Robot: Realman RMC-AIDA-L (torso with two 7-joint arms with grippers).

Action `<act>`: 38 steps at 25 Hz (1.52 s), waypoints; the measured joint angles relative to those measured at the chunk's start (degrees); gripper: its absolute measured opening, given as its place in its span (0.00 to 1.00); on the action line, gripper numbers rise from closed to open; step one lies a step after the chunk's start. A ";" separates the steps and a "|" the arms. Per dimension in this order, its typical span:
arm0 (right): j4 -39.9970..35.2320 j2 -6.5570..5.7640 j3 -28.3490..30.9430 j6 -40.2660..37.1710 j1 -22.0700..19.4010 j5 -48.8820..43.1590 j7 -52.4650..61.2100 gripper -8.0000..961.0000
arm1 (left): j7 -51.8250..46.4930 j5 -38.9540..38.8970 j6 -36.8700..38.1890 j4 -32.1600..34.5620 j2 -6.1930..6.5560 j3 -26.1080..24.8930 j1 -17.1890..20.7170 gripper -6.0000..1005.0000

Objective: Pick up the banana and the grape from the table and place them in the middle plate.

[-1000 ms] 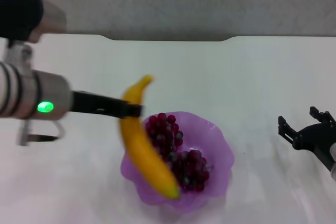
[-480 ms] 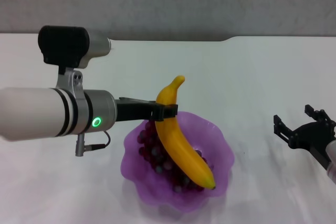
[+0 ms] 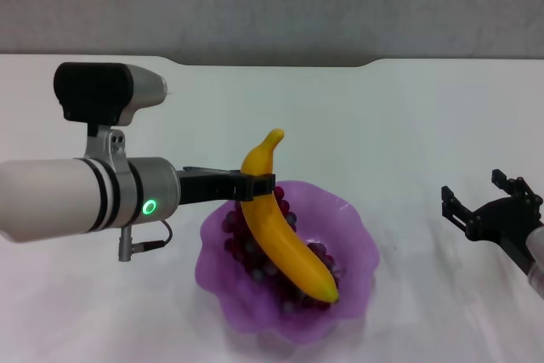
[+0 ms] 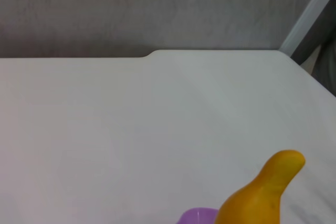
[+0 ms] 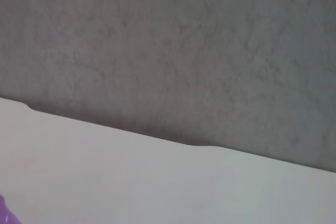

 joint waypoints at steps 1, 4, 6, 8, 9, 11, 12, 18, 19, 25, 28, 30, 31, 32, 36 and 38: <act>0.01 0.00 0.00 0.00 0.00 0.00 0.00 0.90 | 0.83 -0.80 0.11 0.05 0.01 -0.12 0.29 0.64; 0.01 0.00 0.00 0.00 0.00 0.00 0.00 0.90 | 1.72 -1.54 0.17 0.06 0.01 -0.21 0.61 0.65; 0.01 0.00 0.00 0.00 0.00 0.00 0.00 0.90 | 3.17 -2.66 0.21 0.08 0.01 -0.03 1.18 0.66; 0.01 0.00 0.00 0.00 0.00 0.00 0.00 0.90 | 3.42 -2.76 0.22 0.08 0.01 0.21 1.33 0.66; -0.01 0.00 0.00 0.00 0.00 0.00 0.00 0.90 | 3.44 -2.76 0.23 0.02 0.01 0.27 1.40 0.67; -0.12 0.00 0.00 0.00 0.00 0.03 0.00 0.90 | 3.59 -2.78 0.24 -0.34 0.04 0.25 1.70 0.67; -0.20 0.00 0.00 0.00 0.00 0.09 0.00 0.90 | 3.78 -2.79 0.25 -0.75 0.06 0.16 2.01 0.72; -0.37 0.00 0.00 -0.01 -0.03 0.24 0.00 0.90 | 5.71 -2.89 1.09 -6.78 0.05 -0.46 6.13 0.89; -0.36 0.00 0.00 -0.01 -0.02 0.23 0.00 0.90 | 6.19 -2.87 1.46 -7.70 0.05 -0.45 6.62 0.89; -0.31 0.00 -0.01 -0.02 0.02 0.12 0.00 0.90 | 11.96 -2.50 5.98 -15.24 0.14 -0.55 11.74 0.89; -0.26 -0.01 0.00 -0.23 0.02 0.07 0.00 0.90 | 17.90 -4.11 12.87 -18.68 0.01 0.26 17.16 0.89; -0.22 0.00 0.00 -0.36 0.01 0.04 0.00 0.90 | 22.26 -5.94 19.12 -19.24 -0.02 1.91 19.99 0.89; -0.17 0.00 0.00 -0.44 0.01 0.02 0.00 0.90 | 25.43 -7.08 23.76 -18.94 -0.03 3.33 21.34 0.89; -0.12 0.00 0.00 -0.50 0.01 0.01 0.00 0.90 | 28.11 -7.93 28.38 -18.22 -0.02 4.86 22.35 0.89; -0.07 0.00 0.08 -0.71 0.01 0.03 0.00 0.90 | 33.29 -7.65 48.96 -11.13 0.15 13.27 23.08 0.89; -0.07 -0.01 0.07 -0.72 0.24 0.04 0.00 0.90 | 33.06 -6.33 59.93 -5.68 0.21 17.60 21.80 0.89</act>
